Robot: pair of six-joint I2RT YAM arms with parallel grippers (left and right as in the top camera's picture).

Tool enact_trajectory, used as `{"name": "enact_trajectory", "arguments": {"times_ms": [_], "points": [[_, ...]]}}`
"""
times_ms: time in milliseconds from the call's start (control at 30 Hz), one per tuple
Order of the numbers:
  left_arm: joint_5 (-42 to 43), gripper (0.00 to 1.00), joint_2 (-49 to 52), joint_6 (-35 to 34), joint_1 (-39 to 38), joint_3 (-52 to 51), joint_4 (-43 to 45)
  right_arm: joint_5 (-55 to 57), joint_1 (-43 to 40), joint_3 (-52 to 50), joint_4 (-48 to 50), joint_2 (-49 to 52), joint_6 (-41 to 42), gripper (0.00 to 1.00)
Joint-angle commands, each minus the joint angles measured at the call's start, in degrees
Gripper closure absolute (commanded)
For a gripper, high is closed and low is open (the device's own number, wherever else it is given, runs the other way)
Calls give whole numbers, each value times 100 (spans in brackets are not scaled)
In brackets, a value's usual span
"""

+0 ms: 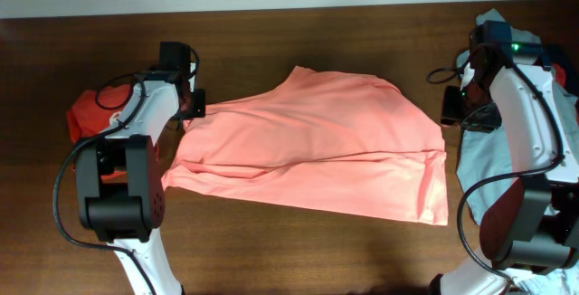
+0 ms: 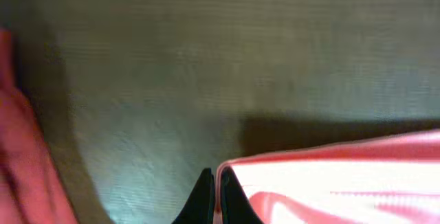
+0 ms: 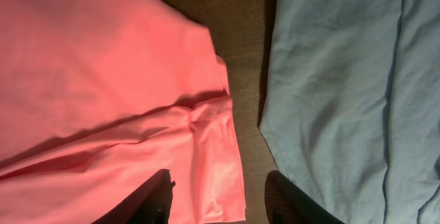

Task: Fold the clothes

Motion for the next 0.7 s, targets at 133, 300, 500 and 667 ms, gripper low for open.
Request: {"name": "enact_trajectory", "arguments": {"times_ms": [133,300,500,667], "points": [[-330,91,-385,-162,37,153,146,-20,-4,42,179,-33,7,51],[-332,90,-385,-164,37,153,129,-118,-4,42,859,-20,-168,45],[-299,80,-385,-162,26,153,173,-632,-4,42,1836,205,-448,28],[-42,79,-385,-164,26,153,142,-1532,-4,42,2605,699,-699,23]]}}
